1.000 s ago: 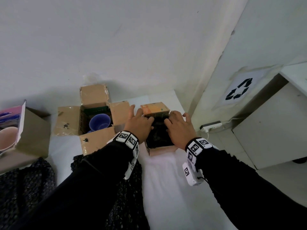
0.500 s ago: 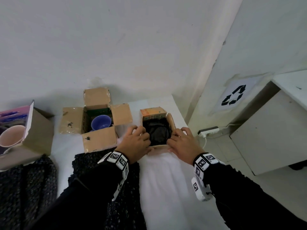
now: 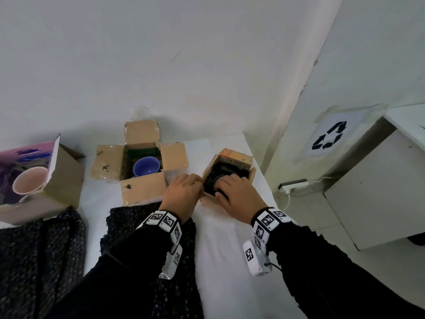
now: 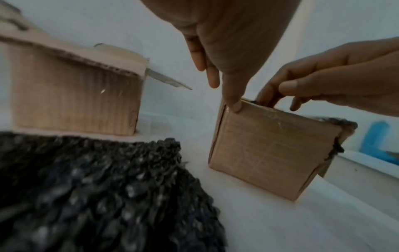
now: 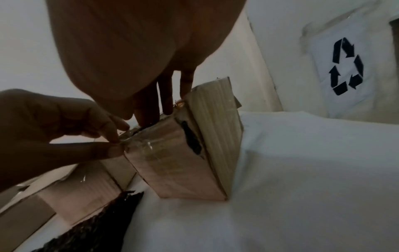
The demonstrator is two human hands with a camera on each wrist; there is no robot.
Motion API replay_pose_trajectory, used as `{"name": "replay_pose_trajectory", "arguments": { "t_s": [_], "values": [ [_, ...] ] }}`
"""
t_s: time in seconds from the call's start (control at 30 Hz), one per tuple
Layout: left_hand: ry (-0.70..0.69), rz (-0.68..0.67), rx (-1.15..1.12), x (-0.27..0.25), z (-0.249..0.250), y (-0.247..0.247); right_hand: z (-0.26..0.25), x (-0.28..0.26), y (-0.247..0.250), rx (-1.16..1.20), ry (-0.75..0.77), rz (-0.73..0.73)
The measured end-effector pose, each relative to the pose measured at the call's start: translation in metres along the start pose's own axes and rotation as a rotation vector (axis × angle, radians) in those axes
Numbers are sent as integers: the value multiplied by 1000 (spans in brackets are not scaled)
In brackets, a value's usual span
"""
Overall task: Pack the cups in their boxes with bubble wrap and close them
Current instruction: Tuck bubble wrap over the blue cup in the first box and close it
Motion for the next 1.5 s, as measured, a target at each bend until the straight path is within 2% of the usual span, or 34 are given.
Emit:
{"name": "replay_pose_trajectory", "arguments": {
  "t_s": [0.1, 0.17, 0.27, 0.47, 0.63, 0.73, 0.8, 0.87, 0.93, 1.2, 1.37, 1.4, 1.5],
  "values": [
    [156, 97, -242, -12, -1, -1, 0, 13, -10, 38, 50, -163],
    [196, 120, -358, -16, -1, -2, 1, 18, -14, 57, 29, -224],
    [232, 125, -446, -16, -2, -4, 2, 22, -16, -80, 52, -234],
    [251, 123, -445, -11, -7, -9, 0, 37, -13, -239, 106, -247],
    [206, 100, -414, -13, -10, -11, 5, 41, -17, -248, 83, -258],
    [163, 89, -400, -13, -11, -11, 8, 48, -12, -152, 103, -263],
    [106, 89, -351, -12, -11, -12, 10, 53, -7, 36, 78, -202],
    [55, 86, -291, -10, -10, -12, 14, 55, -3, 143, 5, -76],
    [13, 81, -252, -8, -9, -11, 20, 55, -7, 34, -39, -35],
    [-31, 22, -272, -2, -12, -11, 22, 62, -19, -327, -80, -194],
    [-97, 37, -73, -4, -8, -15, 23, 71, -16, -290, -102, -295],
    [-114, 41, -20, -5, -8, -15, 25, 68, -13, -209, -95, -260],
    [-179, 64, 69, -4, -6, -14, 29, 45, -1, 92, -47, -18]
  ]
}}
Point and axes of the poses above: each hand's wrist, its own x-axis towards the middle knuckle, its own y-axis out of the back of the hand, z = x × y, the point moved 2 cm from there along x, towards the middle knuckle, and after that the axes turned 7 degrees about -y, right-handed, at the moved point
